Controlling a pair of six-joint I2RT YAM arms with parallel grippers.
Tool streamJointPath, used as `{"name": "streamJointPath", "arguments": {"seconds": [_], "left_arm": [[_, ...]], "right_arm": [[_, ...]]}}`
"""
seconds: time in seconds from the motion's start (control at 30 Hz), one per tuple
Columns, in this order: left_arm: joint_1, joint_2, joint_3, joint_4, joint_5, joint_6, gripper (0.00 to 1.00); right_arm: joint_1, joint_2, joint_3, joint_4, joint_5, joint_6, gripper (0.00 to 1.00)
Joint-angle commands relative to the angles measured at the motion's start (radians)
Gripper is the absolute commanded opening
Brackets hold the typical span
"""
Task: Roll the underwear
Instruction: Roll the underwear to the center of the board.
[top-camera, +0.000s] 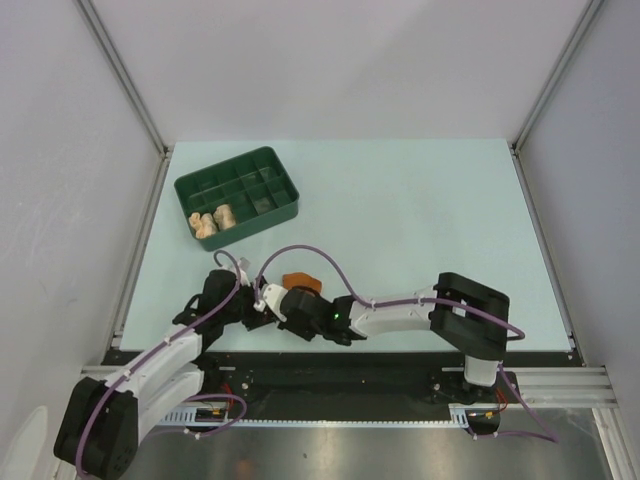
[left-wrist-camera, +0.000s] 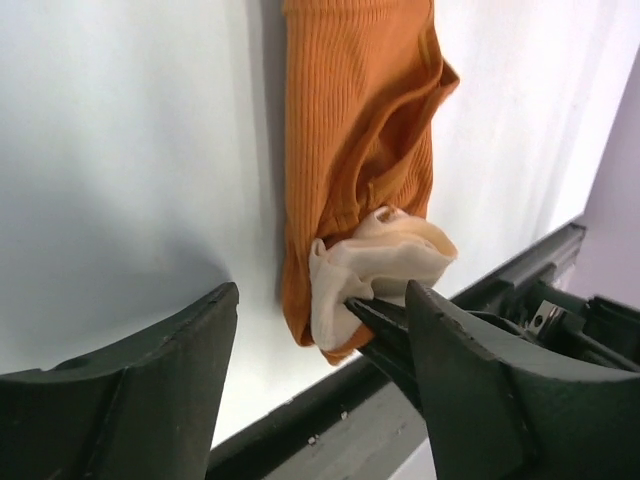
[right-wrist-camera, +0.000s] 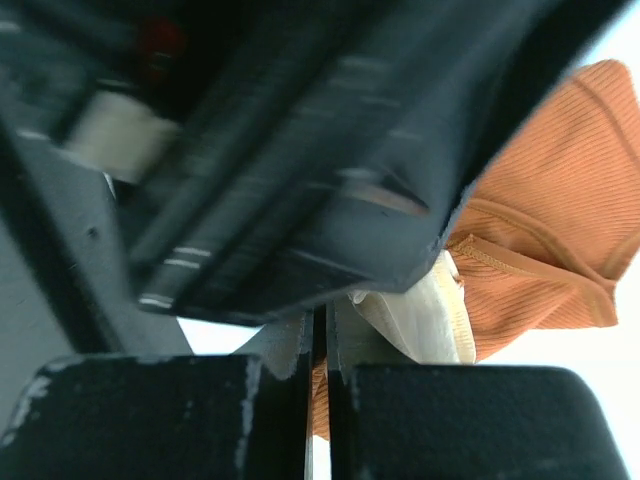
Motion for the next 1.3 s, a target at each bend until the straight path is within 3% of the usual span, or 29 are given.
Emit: {"name": "streamJointPath", "arguments": {"seconds": [0.0,0.33,0.7,1.0,1.27], "left_arm": [[0.006,-0.032,0.0,-0.076,-0.139,0.033,0.75],[0.004,-0.086,-0.055,-0.025,-0.114,0.102,0.76],[-0.017,-0.117,-0.182,0.166,0.001,0.073,0.75],[-0.054,-0.221,-0.253,0.249,0.044,0.102,0.64],[-0.089,-0.221,-0.256,0.26,0.043,0.102,0.56]], "right_arm": [[-0.07,-0.003,-0.027,-0.263,-0.309,0.076,0.0],[-0.193,0.004,0.061,-0.303,-0.567,0.064,0.0],[-0.289,0.092,0.187,-0.337,-0.799,0.054,0.0],[-0.352,0.211,0.299,-0.354,-0.923,0.076,0.0],[-0.424,0.296,0.352,-0.315,-1.027,0.143,0.0]]}}
